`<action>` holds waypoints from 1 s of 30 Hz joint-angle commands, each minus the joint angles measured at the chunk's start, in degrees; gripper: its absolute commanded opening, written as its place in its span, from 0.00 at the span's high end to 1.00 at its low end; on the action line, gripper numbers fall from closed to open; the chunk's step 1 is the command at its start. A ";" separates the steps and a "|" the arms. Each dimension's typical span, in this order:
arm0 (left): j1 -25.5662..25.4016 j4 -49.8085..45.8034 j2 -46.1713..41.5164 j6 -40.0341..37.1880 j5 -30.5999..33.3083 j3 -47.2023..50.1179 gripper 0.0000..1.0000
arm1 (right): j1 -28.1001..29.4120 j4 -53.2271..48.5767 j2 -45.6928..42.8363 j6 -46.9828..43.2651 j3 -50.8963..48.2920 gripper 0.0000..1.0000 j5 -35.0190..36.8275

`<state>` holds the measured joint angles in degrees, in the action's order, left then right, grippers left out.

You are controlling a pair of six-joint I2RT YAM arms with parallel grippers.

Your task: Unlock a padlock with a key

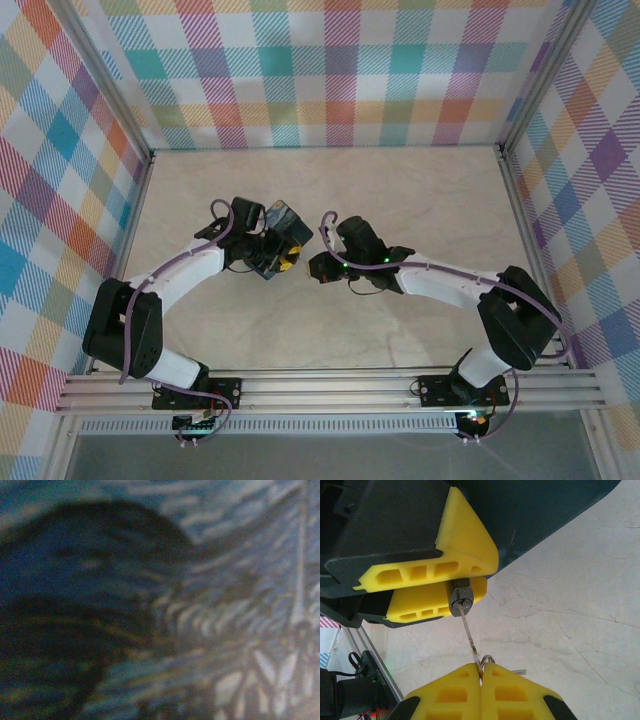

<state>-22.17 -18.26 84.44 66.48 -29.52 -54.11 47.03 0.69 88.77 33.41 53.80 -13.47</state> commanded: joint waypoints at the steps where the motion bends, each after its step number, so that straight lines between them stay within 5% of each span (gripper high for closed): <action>1: 0.73 1.84 -2.04 0.48 -1.64 0.81 0.77 | 0.26 1.59 1.05 -0.89 1.74 1.00 -0.19; 30: 0.55 1.21 -3.39 -0.26 -0.94 1.94 0.79 | 0.17 10.09 4.83 3.94 6.14 1.00 -7.71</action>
<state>-20.99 -17.63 82.32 66.63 -27.31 -52.71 46.89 3.36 93.30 36.58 57.23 -18.31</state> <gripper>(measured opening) 0.325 0.047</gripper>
